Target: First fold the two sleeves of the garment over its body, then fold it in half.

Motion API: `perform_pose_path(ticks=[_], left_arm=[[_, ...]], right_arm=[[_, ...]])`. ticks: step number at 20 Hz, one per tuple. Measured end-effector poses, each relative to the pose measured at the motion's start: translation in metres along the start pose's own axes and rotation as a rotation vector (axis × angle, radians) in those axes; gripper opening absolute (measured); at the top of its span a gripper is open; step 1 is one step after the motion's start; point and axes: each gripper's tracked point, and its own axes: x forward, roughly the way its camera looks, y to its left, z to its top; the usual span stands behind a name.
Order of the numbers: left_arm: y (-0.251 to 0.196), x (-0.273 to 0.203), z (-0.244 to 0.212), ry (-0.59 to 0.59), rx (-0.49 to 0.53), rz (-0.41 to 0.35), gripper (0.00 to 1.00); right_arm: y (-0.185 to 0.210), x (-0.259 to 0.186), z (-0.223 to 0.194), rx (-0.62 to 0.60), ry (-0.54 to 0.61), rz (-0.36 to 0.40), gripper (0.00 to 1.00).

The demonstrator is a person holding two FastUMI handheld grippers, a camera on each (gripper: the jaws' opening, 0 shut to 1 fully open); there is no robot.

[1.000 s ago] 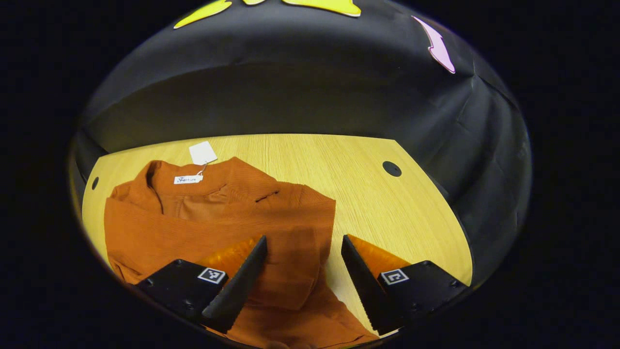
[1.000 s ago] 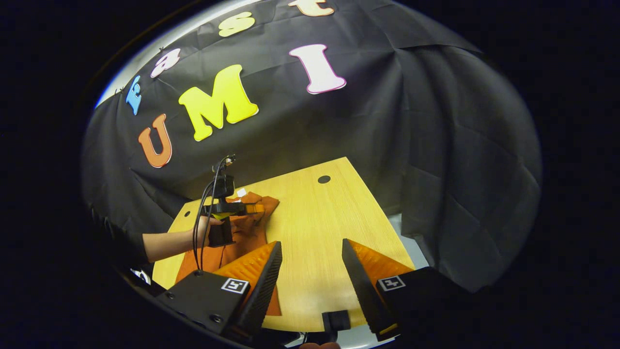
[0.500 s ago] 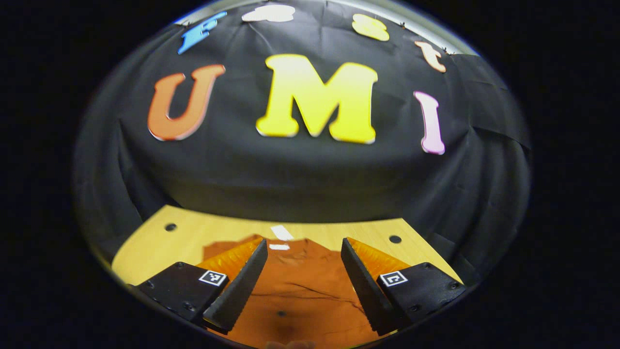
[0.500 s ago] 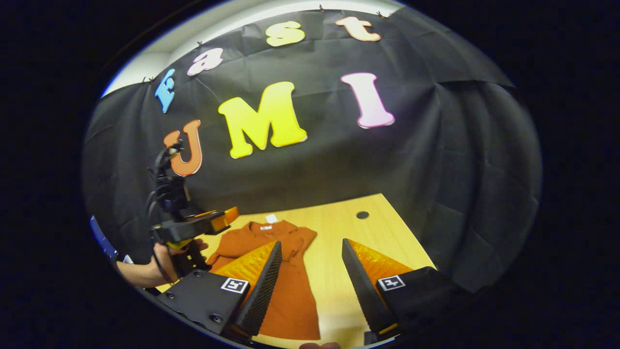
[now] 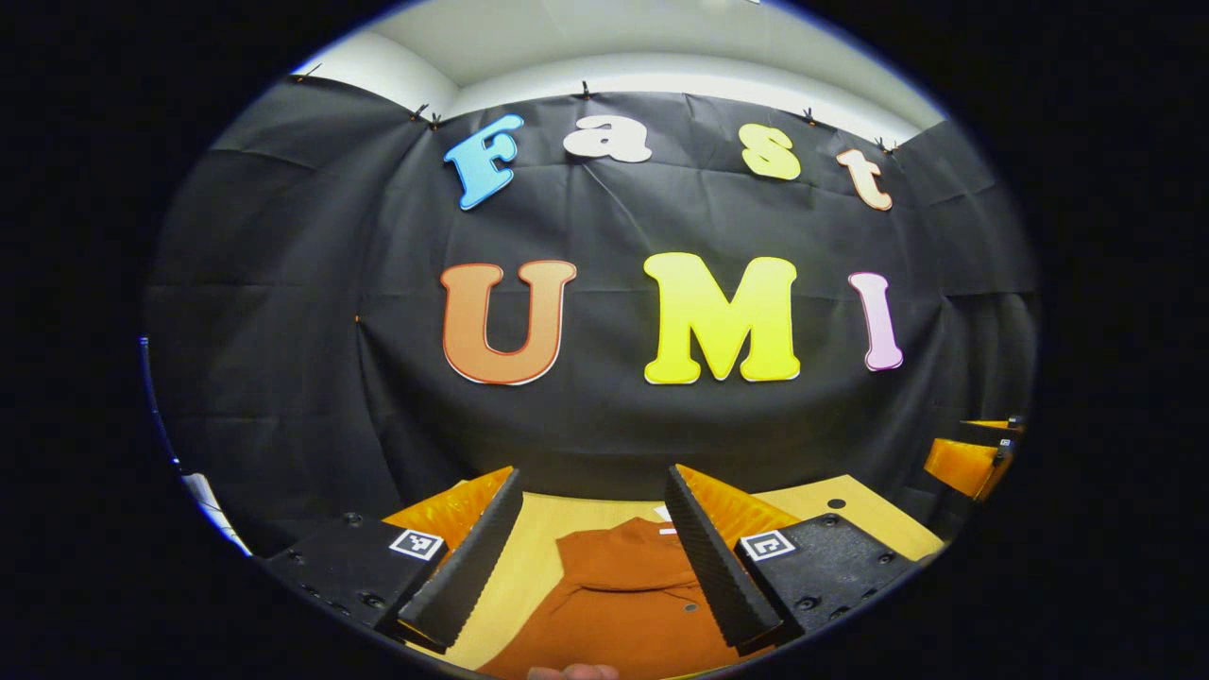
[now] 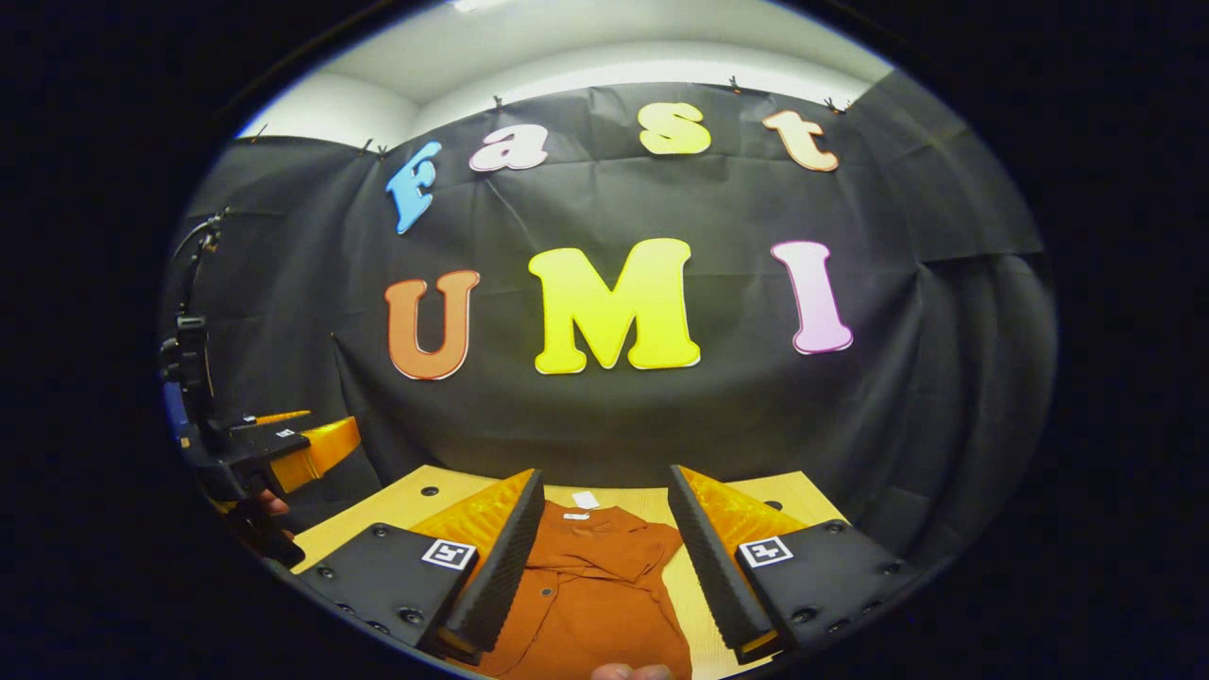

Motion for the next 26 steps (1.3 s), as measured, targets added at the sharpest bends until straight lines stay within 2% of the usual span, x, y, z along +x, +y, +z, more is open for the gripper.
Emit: perform_pose_path(ticks=[2, 3, 5, 6, 7, 11, 13, 14, 17, 20, 23, 26], left_arm=[[0.013, -0.007, -0.012, 0.024, -0.024, -0.019, 0.98], [0.017, -0.009, -0.023, 0.051, -0.045, -0.035, 0.98], [0.018, -0.014, -0.054, 0.125, -0.083, -0.105, 0.98], [0.020, -0.016, -0.071, 0.161, -0.093, -0.135, 0.89], [0.026, -0.020, -0.094, 0.215, -0.092, -0.161, 1.00], [0.055, -0.044, -0.179, 0.442, -0.062, -0.228, 0.98], [0.065, -0.068, -0.225, 0.592, -0.099, -0.285, 0.99], [0.074, -0.083, -0.252, 0.685, -0.111, -0.289, 0.99], [0.100, -0.119, -0.308, 0.864, -0.190, -0.283, 0.99], [0.103, -0.147, -0.333, 0.992, -0.290, -0.314, 0.99], [0.112, -0.141, -0.347, 1.026, -0.343, -0.300, 0.98], [0.109, -0.144, -0.352, 1.069, -0.419, -0.324, 0.98]], right_arm=[[0.010, -0.004, -0.015, 0.006, 0.046, 0.010, 0.85], [0.011, -0.007, -0.026, 0.022, 0.077, 0.011, 0.89], [0.001, -0.015, -0.049, 0.026, 0.140, -0.013, 0.89], [-0.008, -0.020, -0.063, 0.021, 0.175, -0.029, 0.88], [-0.017, -0.025, -0.077, 0.019, 0.211, -0.043, 0.88], [-0.061, -0.055, -0.142, -0.002, 0.382, -0.077, 0.89], [-0.068, -0.072, -0.171, 0.049, 0.453, -0.022, 0.89], [-0.075, -0.080, -0.188, 0.075, 0.489, -0.021, 0.89], [-0.107, -0.107, -0.248, 0.074, 0.626, -0.072, 0.89], [-0.122, -0.127, -0.291, 0.120, 0.727, -0.104, 0.89], [-0.129, -0.138, -0.317, 0.124, 0.799, -0.115, 0.89], [-0.132, -0.138, -0.330, 0.126, 0.839, -0.127, 0.89]])
